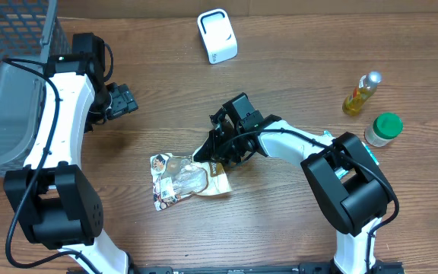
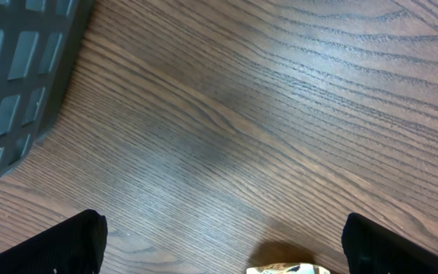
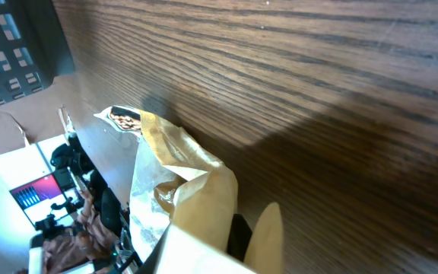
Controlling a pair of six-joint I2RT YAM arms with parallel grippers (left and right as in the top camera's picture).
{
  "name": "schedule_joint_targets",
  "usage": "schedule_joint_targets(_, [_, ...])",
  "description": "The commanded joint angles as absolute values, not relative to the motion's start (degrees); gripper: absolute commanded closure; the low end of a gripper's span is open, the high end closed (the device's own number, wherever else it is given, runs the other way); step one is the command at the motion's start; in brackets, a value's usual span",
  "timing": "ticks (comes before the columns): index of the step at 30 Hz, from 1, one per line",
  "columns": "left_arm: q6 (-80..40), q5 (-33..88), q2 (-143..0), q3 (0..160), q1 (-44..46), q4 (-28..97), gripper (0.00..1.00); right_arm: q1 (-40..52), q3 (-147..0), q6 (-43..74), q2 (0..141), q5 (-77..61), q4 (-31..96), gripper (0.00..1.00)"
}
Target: Scan the item barcode
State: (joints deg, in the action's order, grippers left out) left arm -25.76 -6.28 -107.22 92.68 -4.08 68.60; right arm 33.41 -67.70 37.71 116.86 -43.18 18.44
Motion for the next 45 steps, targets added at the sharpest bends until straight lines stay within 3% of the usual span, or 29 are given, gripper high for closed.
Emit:
schedule_joint_targets(1, [-25.93,-6.81,-107.68,93.95,-4.10,68.55,0.00,33.36,-67.53,37.50,117.78,-43.64,17.56,0.96])
schedule_joint_targets(6, [-25.93,-6.79,-107.68,93.95,-4.10,68.55,0.00,33.19,-68.58,37.17,117.05,-44.38,15.53,0.96])
schedule_joint_targets(20, [-25.93,-6.79,-107.68,93.95,-4.10,68.53,0.00,27.51,-78.35,20.36,101.89,-45.45,20.53,0.96])
schedule_joint_targets(25, [-25.93,-6.79,-107.68,93.95,-4.10,68.53,0.00,26.96,-85.21,14.39,98.72,-33.80,29.34,0.97])
schedule_joint_targets(32, [-25.93,-6.79,-107.68,93.95,-4.10,68.55,0.00,26.94,-106.43,2.96,98.78,-11.07,45.25,0.96])
schedule_joint_targets(36, [-25.93,-6.79,-107.68,93.95,-4.10,68.53,0.00,27.05,-110.59,-4.16,98.80,0.12,43.16,0.96])
schedule_joint_targets(45, [-25.93,-6.79,-107.68,93.95,-4.10,68.55,0.00,27.75,-110.54,-18.41,105.62,9.17,32.86,0.96])
